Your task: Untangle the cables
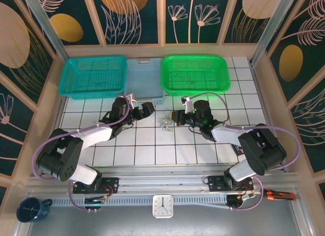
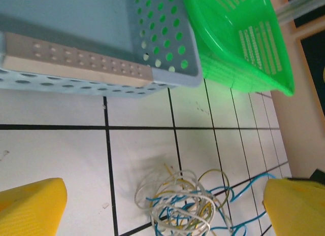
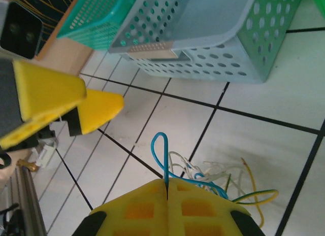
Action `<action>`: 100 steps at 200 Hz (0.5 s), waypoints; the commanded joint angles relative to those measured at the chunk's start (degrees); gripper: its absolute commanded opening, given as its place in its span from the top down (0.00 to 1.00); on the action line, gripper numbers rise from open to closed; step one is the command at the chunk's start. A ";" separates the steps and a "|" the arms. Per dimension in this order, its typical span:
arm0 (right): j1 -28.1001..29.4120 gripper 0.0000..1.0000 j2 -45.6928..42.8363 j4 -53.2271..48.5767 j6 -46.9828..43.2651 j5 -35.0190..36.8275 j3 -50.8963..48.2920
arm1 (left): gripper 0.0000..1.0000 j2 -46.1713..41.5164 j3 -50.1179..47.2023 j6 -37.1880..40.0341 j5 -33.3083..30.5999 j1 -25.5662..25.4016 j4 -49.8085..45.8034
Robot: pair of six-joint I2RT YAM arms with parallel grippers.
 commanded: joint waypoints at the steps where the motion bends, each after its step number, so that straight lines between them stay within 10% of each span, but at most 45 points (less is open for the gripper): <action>1: -0.46 1.00 1.00 3.70 2.09 -0.39 -0.17 | 0.01 0.79 2.72 5.84 2.42 -1.47 -2.23; 100: -0.37 1.00 0.69 5.05 4.12 -0.74 -1.57 | 0.01 8.99 8.51 10.28 -3.22 -8.71 -6.59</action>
